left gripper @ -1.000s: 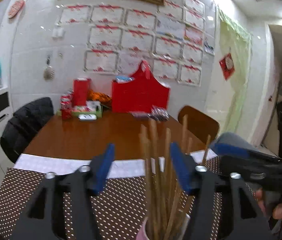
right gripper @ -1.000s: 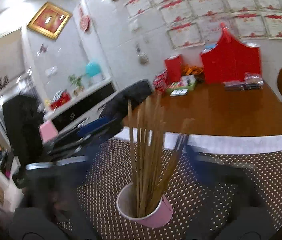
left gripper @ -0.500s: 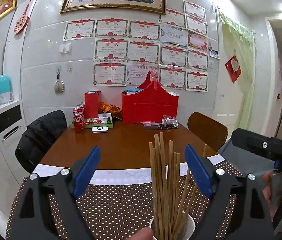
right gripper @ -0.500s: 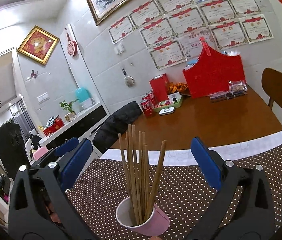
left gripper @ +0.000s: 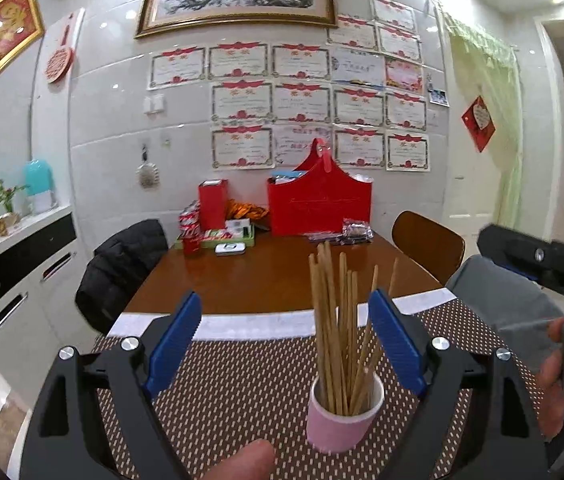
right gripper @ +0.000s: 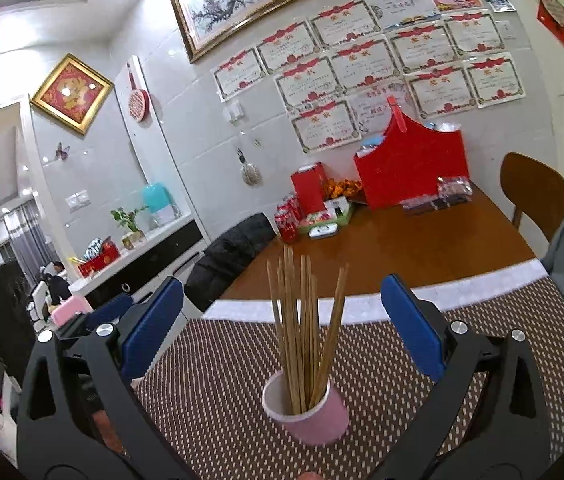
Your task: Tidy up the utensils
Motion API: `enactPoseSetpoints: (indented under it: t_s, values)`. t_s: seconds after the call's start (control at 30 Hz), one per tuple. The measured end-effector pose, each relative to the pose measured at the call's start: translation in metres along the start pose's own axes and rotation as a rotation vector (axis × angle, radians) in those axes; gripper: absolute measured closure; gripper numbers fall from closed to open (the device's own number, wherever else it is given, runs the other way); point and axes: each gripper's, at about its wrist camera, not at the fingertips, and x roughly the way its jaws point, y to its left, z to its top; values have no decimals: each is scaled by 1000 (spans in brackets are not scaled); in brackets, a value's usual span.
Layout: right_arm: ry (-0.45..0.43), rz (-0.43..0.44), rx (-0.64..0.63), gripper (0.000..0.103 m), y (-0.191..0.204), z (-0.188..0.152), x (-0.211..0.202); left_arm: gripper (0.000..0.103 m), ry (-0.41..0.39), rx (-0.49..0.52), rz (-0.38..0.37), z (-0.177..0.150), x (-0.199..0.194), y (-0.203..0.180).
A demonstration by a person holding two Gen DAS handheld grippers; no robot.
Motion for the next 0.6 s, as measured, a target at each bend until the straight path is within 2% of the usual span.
enactPoseSetpoints:
  t_s: [0.27,0.6]
  values:
    - [34,-136,-49,6,32,-32,-44,19,-1,-14,38,-23,-59,6]
    - [39,-255,-149,6,74,-69,-87,19,-10,-59,112,-48,-112,6]
